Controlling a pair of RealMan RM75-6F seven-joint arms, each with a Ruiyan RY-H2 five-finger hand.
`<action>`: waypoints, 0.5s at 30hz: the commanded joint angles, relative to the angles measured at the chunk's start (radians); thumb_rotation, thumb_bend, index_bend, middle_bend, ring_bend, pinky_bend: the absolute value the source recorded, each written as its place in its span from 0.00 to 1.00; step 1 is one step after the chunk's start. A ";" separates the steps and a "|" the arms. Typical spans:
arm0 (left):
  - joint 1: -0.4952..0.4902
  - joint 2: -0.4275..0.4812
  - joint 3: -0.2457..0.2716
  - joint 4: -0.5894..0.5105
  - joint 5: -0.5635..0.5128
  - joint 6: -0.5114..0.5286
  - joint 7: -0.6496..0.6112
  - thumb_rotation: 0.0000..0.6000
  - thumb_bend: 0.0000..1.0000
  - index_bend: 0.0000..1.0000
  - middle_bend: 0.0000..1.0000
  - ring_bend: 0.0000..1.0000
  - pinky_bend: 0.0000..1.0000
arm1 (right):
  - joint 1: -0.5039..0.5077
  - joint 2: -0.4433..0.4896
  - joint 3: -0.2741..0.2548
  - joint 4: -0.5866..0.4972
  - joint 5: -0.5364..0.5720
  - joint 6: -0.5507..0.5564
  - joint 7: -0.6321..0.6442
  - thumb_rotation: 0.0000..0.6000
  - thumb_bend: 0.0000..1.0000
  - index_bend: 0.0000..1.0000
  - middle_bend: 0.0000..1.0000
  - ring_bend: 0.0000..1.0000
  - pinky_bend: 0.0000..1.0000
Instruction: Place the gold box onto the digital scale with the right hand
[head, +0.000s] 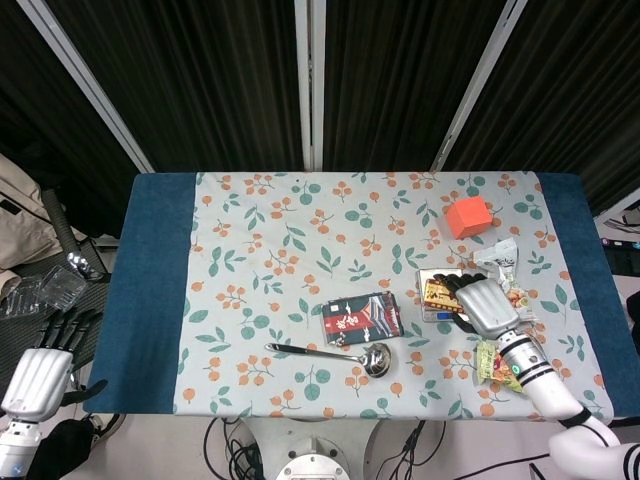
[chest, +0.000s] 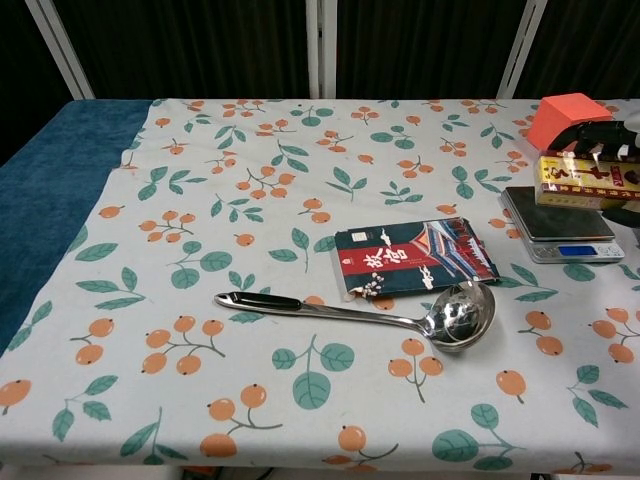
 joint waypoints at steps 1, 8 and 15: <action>-0.001 0.001 -0.001 -0.005 -0.002 -0.002 0.005 1.00 0.05 0.11 0.08 0.00 0.00 | 0.061 -0.038 0.004 0.114 -0.016 -0.065 0.069 1.00 0.33 0.45 0.37 0.36 0.49; 0.000 0.002 -0.003 -0.013 -0.010 -0.005 0.019 1.00 0.05 0.11 0.08 0.00 0.00 | 0.116 -0.089 -0.023 0.256 -0.058 -0.112 0.173 1.00 0.33 0.45 0.37 0.36 0.49; -0.004 0.003 -0.005 -0.017 -0.015 -0.012 0.025 1.00 0.05 0.11 0.08 0.00 0.00 | 0.139 -0.116 -0.044 0.307 -0.088 -0.108 0.255 1.00 0.32 0.44 0.37 0.36 0.48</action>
